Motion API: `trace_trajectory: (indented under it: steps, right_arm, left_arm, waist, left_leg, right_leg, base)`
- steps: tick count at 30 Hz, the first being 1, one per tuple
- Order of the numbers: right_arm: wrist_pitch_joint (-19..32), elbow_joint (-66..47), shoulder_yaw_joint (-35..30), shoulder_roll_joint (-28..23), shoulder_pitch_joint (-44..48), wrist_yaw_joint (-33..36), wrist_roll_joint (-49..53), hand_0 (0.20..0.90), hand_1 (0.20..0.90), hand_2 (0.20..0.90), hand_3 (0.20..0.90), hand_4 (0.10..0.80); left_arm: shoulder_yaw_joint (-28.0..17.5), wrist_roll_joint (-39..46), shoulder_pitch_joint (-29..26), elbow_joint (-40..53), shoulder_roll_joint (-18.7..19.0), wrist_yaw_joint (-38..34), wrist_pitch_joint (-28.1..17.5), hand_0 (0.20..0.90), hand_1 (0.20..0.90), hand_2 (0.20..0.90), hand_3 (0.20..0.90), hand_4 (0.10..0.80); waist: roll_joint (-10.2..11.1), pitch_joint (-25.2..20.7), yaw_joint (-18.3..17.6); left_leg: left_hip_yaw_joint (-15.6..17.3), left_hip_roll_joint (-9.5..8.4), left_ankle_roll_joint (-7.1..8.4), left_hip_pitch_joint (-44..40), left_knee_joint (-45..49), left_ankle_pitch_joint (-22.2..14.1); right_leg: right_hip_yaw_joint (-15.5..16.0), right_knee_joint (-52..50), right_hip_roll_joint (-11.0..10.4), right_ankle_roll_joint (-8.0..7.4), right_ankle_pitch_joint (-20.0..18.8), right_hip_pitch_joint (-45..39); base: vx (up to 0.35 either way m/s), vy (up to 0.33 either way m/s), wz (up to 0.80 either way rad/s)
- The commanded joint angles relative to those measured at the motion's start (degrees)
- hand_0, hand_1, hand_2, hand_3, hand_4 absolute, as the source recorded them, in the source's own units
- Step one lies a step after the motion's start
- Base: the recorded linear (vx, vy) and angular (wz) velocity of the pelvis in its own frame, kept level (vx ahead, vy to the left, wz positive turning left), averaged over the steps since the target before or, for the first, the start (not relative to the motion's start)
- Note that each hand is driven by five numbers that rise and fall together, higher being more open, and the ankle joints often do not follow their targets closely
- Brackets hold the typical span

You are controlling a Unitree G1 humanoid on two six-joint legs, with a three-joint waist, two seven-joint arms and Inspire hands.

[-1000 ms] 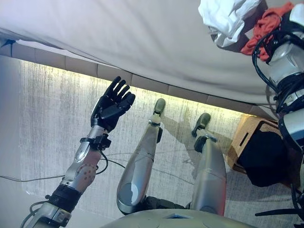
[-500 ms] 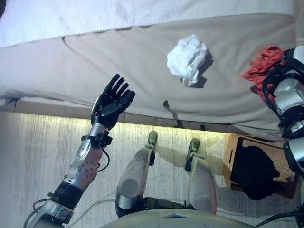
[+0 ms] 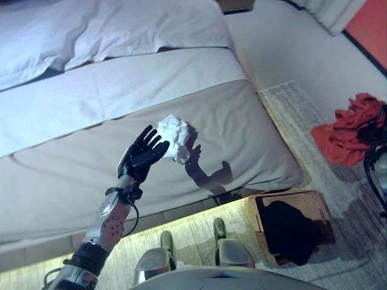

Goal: Pick up the clothes from the bed and place them into the basket

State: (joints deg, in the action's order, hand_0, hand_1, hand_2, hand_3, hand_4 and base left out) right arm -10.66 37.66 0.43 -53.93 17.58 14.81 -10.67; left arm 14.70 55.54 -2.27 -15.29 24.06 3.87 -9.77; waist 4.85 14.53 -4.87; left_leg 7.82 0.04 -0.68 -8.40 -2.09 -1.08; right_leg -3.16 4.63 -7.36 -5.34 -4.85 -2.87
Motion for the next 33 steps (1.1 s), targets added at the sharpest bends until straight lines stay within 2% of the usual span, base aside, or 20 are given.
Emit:
trace_trajectory:
  steps: [1, 7, 18, 19, 20, 33]
  right_arm:
    - [2.1, -4.0, -1.0, -1.5, 0.4, 2.3, -1.9, 0.3, 0.3, 0.3, 0.2, 0.1]
    - [2.3, -2.8, -1.5, 3.1, -3.4, 1.6, -1.1, 0.3, 0.3, 0.3, 0.2, 0.1]
    - [2.9, 5.7, 1.6, 5.1, -1.8, -0.1, -0.7, 0.3, 0.3, 0.3, 0.2, 0.1]
    - [3.1, 6.7, 1.9, 5.2, -1.4, 0.4, -0.5, 0.514, 0.514, 0.514, 0.45, 0.35]
    - [3.3, 7.4, 2.0, 5.3, -1.2, 1.3, -0.6, 0.9, 0.9, 0.9, 0.9, 0.8]
    - [3.1, 10.4, 3.1, 5.5, -0.1, 3.9, -0.7, 0.9, 0.9, 0.9, 0.9, 0.8]
  left_arm:
    - [-0.8, -3.6, -1.6, 1.9, -2.1, 4.2, -3.3, 0.9, 0.9, 0.9, 0.9, 0.8]
    - [0.2, -5.4, -2.3, -0.2, -3.2, 5.6, -1.6, 0.9, 0.9, 0.9, 0.9, 0.8]
    - [1.1, -5.6, -3.1, -2.7, -4.3, 6.4, -1.2, 0.9, 0.9, 0.9, 0.9, 0.8]
    - [1.2, -5.4, -2.9, -2.9, -4.2, 6.7, -1.3, 0.9, 0.9, 0.9, 0.9, 0.8]
    - [1.1, -5.4, -2.7, -2.9, -4.1, 6.9, -1.4, 0.9, 0.9, 0.9, 0.9, 0.8]
    - [0.8, -4.2, -2.1, -2.3, -3.1, 8.0, -2.2, 0.9, 0.9, 0.9, 0.9, 0.8]
  waist:
    - [-0.8, -5.9, -0.4]
    - [-1.9, -6.2, -2.5]
    - [-4.3, -6.0, -3.8]
    - [-4.6, -5.9, -3.8]
    - [-4.8, -5.8, -3.7]
    - [-6.2, -5.0, -3.0]
  left_leg:
    - [-1.0, 2.62, 0.82, 1.8, 1.0, -4.8]
    - [1.1, 3.1, 0.73, 0.4, 0.1, -4.9]
    - [4.4, 3.63, 1.23, -0.6, 0.4, -5.4]
    - [4.5, 3.66, 1.25, -0.6, 0.4, -5.4]
    - [4.6, 3.67, 1.31, -0.5, 0.5, -5.4]
    - [3.9, 3.43, 1.38, 0.8, 0.7, -5.2]
  right_leg:
    - [-1.1, -2.2, 3.1, -0.64, -0.2, 3.5]
    - [-2.2, -2.7, 4.5, -0.19, 0.5, 3.6]
    - [-2.3, -2.2, 4.6, -0.26, 0.7, 3.2]
    - [-2.2, -2.2, 4.6, -0.26, 0.7, 3.2]
    - [-2.2, -2.2, 4.5, -0.29, 0.7, 3.2]
    - [-1.9, -1.8, 3.8, -0.43, 0.6, 3.8]
  base:
    - [-0.027, -0.054, -0.14]
    - [-0.031, -0.045, -0.14]
    - [0.006, -0.032, -0.13]
    - [0.004, -0.028, -0.04]
    - [0.0, 0.0, 0.0]
    - [-0.005, -0.003, -0.01]
